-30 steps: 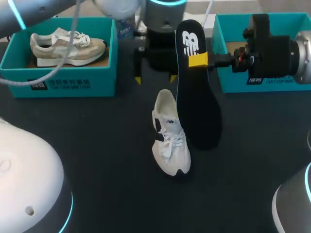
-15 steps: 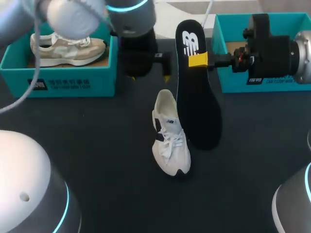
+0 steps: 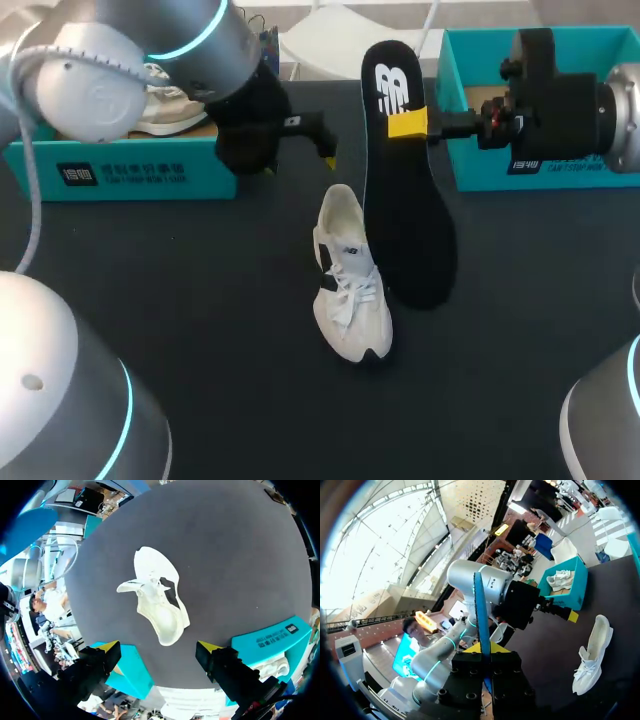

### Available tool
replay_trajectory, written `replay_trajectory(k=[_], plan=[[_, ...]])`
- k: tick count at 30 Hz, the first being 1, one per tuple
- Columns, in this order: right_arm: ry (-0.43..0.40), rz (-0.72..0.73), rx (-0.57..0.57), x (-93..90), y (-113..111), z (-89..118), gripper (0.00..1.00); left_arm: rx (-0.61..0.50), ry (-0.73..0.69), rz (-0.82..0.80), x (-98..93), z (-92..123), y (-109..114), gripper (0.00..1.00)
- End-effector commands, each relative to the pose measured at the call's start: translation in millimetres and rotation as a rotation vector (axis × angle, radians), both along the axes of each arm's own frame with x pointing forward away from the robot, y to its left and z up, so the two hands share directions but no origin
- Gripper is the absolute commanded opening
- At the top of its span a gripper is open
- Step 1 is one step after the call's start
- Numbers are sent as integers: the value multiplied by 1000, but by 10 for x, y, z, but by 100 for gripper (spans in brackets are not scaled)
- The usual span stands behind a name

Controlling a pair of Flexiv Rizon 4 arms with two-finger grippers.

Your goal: Take the shoe out of the shoebox, open the shoe tongue, remove and reinsert the insole, then place the shoe into the shoebox

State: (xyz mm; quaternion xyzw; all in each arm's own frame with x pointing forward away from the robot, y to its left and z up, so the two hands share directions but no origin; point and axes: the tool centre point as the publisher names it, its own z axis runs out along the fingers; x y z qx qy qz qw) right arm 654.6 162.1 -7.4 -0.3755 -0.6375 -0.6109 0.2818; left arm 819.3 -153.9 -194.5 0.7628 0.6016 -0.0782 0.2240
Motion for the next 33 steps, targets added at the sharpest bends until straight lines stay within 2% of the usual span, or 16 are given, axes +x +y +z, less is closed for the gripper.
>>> replay_trajectory(k=[1, 3, 4, 5, 7, 8, 10, 13, 16, 21, 23, 24, 25, 26, 30, 33], plan=[[1, 2, -1, 32, 42, 3, 0, -58, 7, -16, -1, -23, 32, 100], [5, -35, 3, 93, -18, -38, 0, -58, 7, -16, -1, -23, 32, 100], [21, -34, -3, 136, -41, -58, 0, -148, 38, 18, -18, -19, 9, 100], [30, -35, -6, 184, -64, -81, 0, -178, 22, 20, -20, -20, 5, 100], [59, -41, 0, 285, -106, -135, 0, -324, 64, 58, -45, 15, -33, 100], [68, -42, 3, 338, -120, -161, 0, -342, 30, 28, -42, 21, -38, 100], [96, -45, 8, 450, -144, -217, 0, -471, 49, 58, -46, 80, -58, 100], [136, -47, 17, 584, -167, -285, 0, -576, 41, 67, -41, 142, -59, 100], [205, -46, 16, 780, -192, -410, 0, -753, 49, 66, -25, 268, -63, 100], [292, -41, 5, 1032, -195, -548, 0, -953, 72, 50, -50, 443, -79, 100], [326, -38, -2, 1104, -205, -606, 0, -985, 89, 38, -65, 487, -92, 100], [353, -51, -17, 1170, -215, -656, 0, -1039, 77, 10, -94, 539, -104, 100], [359, -54, -23, 1183, -216, -663, 0, -1042, 85, 10, -99, 545, -107, 100], [356, -64, -63, 1251, -223, -692, 0, -1094, 80, 4, -123, 590, -120, 100], [356, -64, -63, 1251, -223, -692, 0, -1170, 102, 6, -157, 674, -140, 100], [356, -64, -63, 1251, -223, -692, 0, -1170, 102, 6, -157, 674, -140, 100]])
